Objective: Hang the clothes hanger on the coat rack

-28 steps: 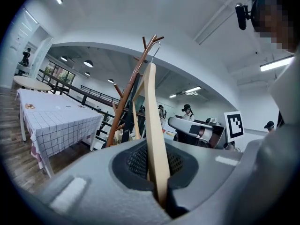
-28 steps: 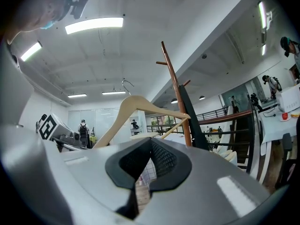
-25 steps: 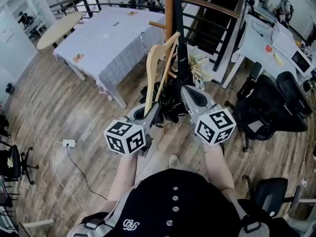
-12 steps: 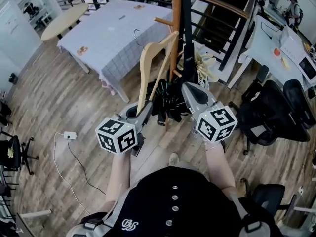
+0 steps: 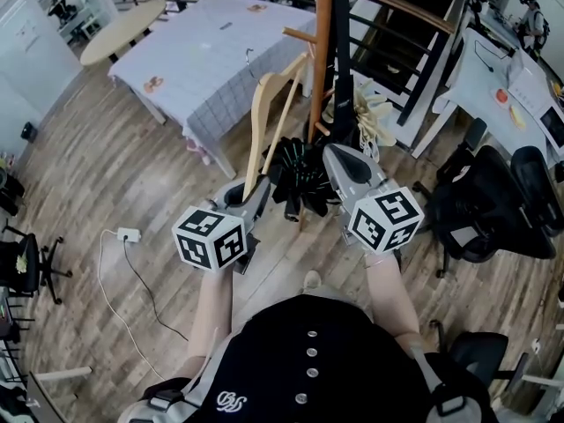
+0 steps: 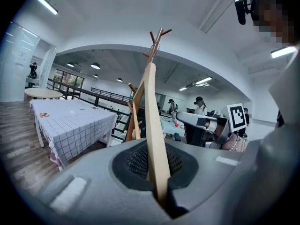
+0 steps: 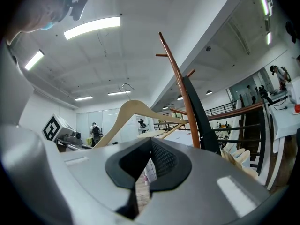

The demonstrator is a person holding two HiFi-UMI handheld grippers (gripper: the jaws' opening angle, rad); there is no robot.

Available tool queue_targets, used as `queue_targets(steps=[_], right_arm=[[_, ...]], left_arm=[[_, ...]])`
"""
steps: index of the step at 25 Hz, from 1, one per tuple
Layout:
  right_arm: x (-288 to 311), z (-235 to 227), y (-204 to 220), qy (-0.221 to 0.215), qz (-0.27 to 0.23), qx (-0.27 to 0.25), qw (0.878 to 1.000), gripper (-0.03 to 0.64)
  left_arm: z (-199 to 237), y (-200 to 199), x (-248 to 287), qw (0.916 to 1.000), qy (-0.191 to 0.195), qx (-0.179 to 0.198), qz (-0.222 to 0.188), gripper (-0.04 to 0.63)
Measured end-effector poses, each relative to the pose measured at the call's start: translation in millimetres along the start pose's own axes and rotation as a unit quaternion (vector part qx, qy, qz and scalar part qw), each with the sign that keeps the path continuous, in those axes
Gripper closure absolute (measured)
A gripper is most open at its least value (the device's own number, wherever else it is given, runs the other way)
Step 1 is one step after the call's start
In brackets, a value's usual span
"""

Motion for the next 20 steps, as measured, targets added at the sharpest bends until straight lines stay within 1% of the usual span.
queue_targets(steps=[5, 12, 20], right_arm=[[-0.2, -14.2, -3.6, 0.003, -0.002, -0.002, 1.0, 0.617], [9.1, -36.3, -7.3, -0.001, -0.001, -0.006, 1.0, 0.617], [19.5, -60.1, -7.4, -0.009, 0.004, -0.002, 1.0, 0.617]], left_arm=[[0.5, -2.8, 16.1, 0.9998, -0.011, 0.016, 0.006, 0.595], [6.9, -5.9, 43.3, 0.9995, -0.025, 0.015, 0.008, 0.595], [8.9, -10.5, 72.3, 0.9996, -0.026, 0.009, 0.005, 0.595]])
Point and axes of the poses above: the fingertips, and each gripper's own axes: x forward along the fingers, z to its left, y out of its underside, the point moved 9 cm from there along -x, backward along the fingers, and after that the axes turned 2 degrees about -z, right-handed, at the moved point
